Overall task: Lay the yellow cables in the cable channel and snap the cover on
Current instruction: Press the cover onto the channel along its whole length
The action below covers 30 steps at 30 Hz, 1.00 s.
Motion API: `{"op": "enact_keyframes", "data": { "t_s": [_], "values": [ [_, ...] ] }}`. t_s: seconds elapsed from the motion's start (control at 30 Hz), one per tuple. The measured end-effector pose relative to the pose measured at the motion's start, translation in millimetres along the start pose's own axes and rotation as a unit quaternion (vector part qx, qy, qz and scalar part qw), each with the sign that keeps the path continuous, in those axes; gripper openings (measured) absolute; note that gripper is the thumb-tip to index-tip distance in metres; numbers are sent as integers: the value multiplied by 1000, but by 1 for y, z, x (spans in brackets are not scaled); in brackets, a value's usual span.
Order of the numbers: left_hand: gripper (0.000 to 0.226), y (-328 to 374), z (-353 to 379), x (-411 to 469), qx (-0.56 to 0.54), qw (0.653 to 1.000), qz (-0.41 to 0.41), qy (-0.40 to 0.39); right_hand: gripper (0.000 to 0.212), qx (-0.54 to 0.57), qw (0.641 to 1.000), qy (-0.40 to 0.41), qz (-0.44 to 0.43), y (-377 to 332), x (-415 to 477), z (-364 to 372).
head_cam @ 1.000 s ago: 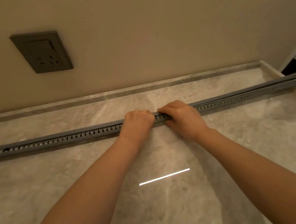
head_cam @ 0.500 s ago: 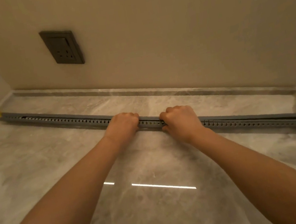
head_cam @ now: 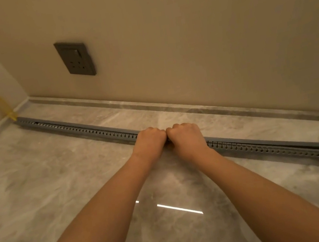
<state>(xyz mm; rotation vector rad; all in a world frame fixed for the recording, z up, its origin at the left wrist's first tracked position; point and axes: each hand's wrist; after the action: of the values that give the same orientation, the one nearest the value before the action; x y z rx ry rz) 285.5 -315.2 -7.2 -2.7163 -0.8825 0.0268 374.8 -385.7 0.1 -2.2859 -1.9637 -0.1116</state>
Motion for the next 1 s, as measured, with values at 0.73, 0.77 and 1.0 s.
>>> {"op": "enact_keyframes", "data": {
  "t_s": [0.73, 0.77, 1.0],
  "values": [
    [19, -7, 7, 2, 38, 997, 67, 0, 31, 48, 993, 83, 67, 38, -44, 7],
    [18, -7, 7, 2, 36, 997, 68, 3, 31, 37, 994, 70, 70, 38, -42, 7],
    [17, -10, 12, 2, 14, 996, 79, 27, 33, 6, 998, 22, 64, 40, -35, 5]
  ]
}}
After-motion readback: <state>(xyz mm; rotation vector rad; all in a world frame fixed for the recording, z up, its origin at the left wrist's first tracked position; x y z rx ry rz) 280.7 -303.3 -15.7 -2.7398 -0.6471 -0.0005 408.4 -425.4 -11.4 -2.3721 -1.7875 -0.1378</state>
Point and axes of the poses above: each hand's wrist, its own x-axis towards the middle knuckle, its own z-axis out of the palm, y = z × x, and after that the axes turned 5 degrees about x, right-handed
